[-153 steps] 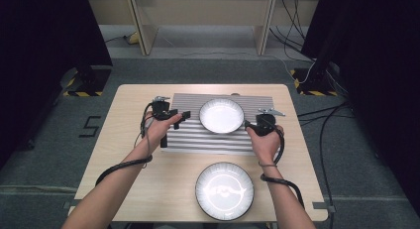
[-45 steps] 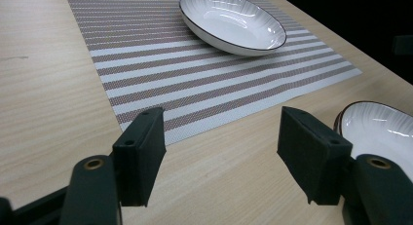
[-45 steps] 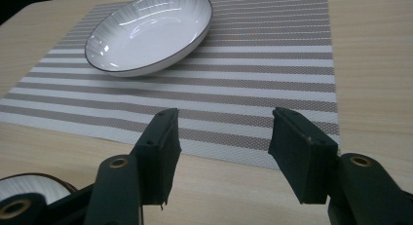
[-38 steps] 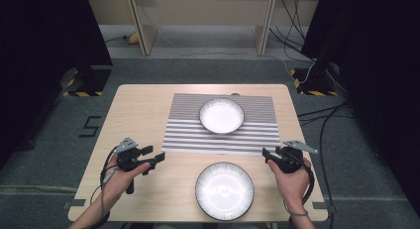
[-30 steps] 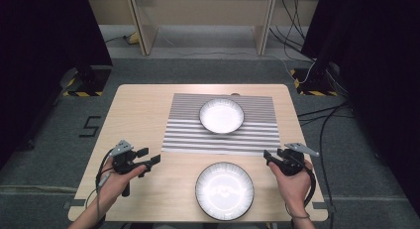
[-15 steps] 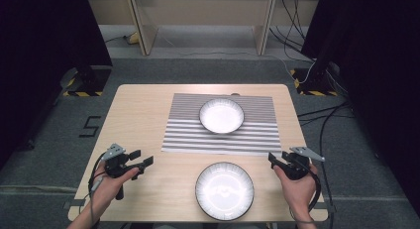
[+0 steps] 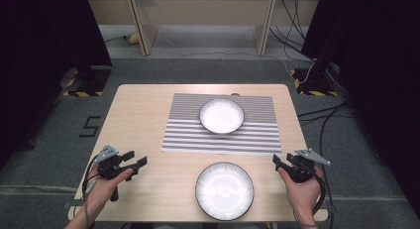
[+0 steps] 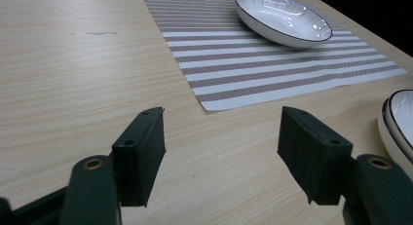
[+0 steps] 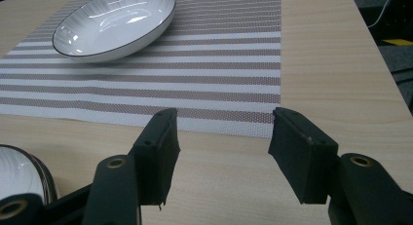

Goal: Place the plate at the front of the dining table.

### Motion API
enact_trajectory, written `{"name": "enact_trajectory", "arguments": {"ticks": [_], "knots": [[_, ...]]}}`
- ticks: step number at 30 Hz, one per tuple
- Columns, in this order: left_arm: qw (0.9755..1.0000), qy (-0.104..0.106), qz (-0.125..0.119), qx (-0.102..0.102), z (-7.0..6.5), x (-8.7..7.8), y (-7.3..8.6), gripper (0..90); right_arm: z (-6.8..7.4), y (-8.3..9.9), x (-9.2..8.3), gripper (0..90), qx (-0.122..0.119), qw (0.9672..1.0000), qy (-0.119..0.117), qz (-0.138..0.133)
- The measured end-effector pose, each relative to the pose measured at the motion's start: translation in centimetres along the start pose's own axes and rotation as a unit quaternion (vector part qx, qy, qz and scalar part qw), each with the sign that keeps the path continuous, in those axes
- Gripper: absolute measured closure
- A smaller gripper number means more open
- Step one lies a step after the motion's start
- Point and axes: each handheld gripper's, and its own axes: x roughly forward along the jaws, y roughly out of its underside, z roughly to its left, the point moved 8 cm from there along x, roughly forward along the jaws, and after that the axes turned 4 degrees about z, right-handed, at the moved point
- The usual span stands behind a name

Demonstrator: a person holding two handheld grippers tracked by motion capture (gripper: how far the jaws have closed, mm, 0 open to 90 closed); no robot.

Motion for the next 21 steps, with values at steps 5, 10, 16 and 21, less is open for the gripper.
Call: {"name": "enact_trajectory", "arguments": {"ticks": [5,10,16,21], "knots": [[1.0000,-0.007,-0.003,0.002,0.5,-0.2,0.2,33.4,-0.4,0.3,-0.1,43.5,0.002,1.0000,0.003,-0.001],[0.9999,-0.011,-0.003,-0.008,1.0,-0.4,0.6,33.3,-0.7,0.6,-0.2,43.5,0.004,1.0000,0.006,-0.002],[0.9998,-0.014,-0.003,-0.012,1.4,-0.6,1.2,33.3,-1.2,1.0,-0.4,43.4,0.010,0.9999,0.008,0.000],[0.9996,-0.023,-0.003,-0.014,1.9,-0.8,1.6,33.3,-1.4,1.3,-0.6,43.4,0.012,0.9999,0.011,0.000]]}}
